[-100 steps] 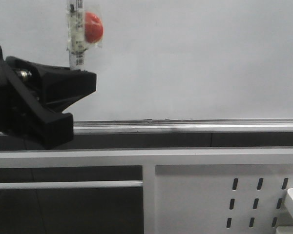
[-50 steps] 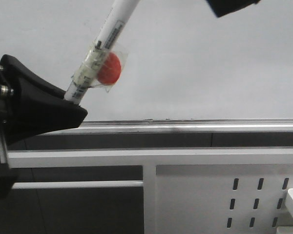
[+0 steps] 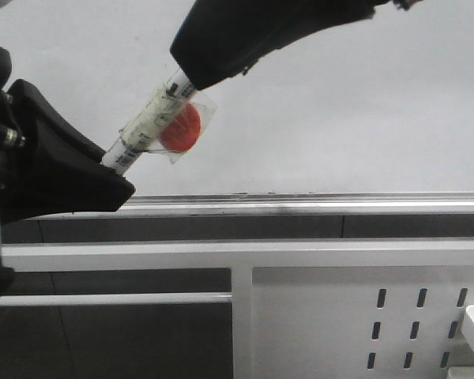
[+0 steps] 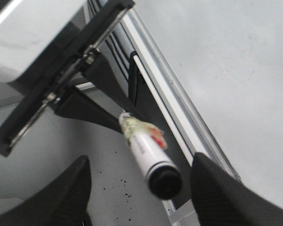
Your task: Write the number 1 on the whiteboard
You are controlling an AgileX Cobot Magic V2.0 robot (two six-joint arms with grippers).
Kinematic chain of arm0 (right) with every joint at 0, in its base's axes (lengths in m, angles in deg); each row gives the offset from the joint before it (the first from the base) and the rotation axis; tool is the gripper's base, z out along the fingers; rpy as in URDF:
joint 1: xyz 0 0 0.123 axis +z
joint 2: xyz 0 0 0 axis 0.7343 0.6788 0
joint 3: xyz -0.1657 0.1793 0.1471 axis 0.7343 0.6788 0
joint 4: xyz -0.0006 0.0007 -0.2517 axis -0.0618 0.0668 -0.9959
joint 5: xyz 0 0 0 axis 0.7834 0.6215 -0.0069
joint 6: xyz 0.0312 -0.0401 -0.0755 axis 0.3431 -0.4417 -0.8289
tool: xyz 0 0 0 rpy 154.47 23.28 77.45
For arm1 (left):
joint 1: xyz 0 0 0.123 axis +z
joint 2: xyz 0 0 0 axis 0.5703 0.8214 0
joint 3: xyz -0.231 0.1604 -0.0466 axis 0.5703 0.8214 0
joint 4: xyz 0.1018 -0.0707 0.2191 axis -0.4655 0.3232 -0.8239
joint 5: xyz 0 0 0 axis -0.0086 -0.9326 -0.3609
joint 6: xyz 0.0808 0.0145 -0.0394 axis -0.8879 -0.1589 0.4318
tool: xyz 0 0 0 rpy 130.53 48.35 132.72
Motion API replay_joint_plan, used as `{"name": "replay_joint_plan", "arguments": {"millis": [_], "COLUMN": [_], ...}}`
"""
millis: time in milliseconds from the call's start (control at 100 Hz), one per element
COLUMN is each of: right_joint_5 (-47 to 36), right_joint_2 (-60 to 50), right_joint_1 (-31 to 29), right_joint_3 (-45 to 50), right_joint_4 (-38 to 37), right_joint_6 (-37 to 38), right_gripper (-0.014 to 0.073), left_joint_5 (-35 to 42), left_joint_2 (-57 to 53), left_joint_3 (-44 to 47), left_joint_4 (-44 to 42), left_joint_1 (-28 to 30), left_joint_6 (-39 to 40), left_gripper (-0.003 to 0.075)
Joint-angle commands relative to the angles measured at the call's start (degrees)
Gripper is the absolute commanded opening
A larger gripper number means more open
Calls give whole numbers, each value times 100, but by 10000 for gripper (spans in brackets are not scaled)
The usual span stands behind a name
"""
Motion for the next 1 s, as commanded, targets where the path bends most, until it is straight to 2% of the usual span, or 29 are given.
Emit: {"name": "replay_joint_plan", "arguments": {"millis": [0, 300, 440, 660, 820, 890, 990], "right_joint_5": [-386, -563, -557, -539, -549, -539, -514], "right_joint_2": [1, 39, 39, 39, 39, 39, 39], "right_joint_1": [9, 230, 273, 273, 273, 273, 273], "right_joint_3": [-198, -198, -198, -198, -198, -198, -198], "right_joint_4": [80, 80, 115, 323, 386, 373, 342], "right_joint_6": [-53, -53, -53, -53, -53, -53, -53], "right_gripper": [410, 399, 260, -64, -76, -76, -76], "left_joint_5": [335, 335, 335, 356, 370, 418, 607], "left_joint_2": [-111, -111, -111, -111, -111, -111, -121], "left_joint_3": [-188, -188, -188, -188, -188, -188, -188], "left_joint_4": [-72, -238, -354, -380, -380, -380, -380], "left_joint_1": [-41, -41, -41, -41, -41, -41, -41], "left_joint_6": [5, 5, 5, 5, 5, 5, 5], "left_gripper": [-20, -20, -20, -20, -18, 18, 150]}}
